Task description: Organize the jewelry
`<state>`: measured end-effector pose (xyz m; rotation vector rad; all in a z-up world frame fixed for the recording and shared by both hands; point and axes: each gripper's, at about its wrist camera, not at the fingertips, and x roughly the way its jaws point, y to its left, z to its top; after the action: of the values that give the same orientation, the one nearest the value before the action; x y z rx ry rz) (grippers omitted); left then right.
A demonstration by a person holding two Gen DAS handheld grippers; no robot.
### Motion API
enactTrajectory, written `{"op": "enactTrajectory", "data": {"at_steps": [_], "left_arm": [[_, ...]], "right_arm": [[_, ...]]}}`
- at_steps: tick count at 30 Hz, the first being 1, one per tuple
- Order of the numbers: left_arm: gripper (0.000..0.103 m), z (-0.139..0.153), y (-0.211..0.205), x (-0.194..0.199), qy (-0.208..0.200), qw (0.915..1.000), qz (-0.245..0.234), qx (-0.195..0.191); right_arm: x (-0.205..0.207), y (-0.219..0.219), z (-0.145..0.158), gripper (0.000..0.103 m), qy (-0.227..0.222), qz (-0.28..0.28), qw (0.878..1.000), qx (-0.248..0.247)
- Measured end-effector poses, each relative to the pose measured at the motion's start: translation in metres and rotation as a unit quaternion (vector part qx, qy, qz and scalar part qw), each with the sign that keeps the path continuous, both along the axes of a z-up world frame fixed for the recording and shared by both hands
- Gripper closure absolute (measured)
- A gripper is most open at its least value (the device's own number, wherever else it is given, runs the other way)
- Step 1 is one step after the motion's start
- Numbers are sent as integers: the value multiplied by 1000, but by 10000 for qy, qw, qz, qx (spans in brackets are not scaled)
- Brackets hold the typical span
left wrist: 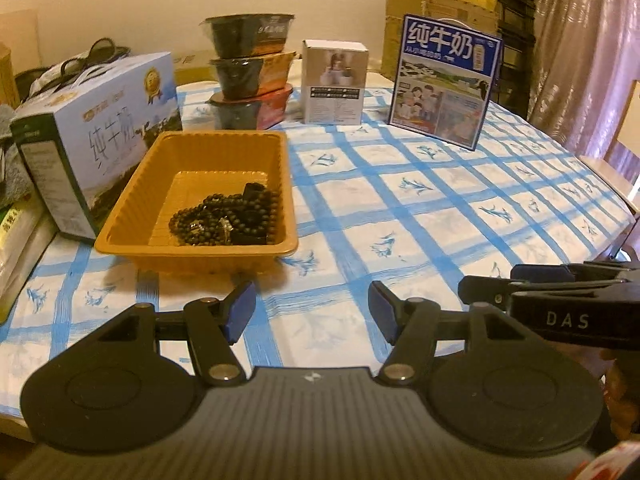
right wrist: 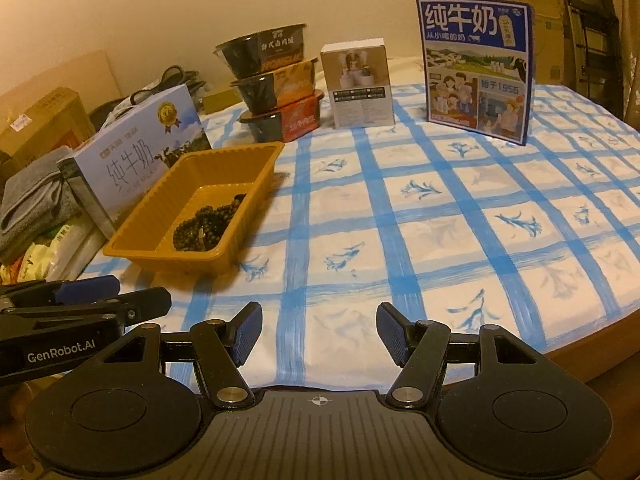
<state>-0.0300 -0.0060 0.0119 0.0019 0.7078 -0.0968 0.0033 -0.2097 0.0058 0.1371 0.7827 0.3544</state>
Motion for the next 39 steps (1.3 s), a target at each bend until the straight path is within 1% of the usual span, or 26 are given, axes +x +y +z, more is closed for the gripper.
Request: {"op": "enactTrajectory", "data": {"at_steps": [10, 39], "left_arm": [[43, 4, -10, 0, -2, 9999, -44, 121], [43, 5, -8, 2, -18, 10000, -11, 93]], "right_arm": [[-1, -10, 3, 40, -72, -59, 9998, 187], [-2, -12, 3, 40, -62, -74, 9998, 193]]}}
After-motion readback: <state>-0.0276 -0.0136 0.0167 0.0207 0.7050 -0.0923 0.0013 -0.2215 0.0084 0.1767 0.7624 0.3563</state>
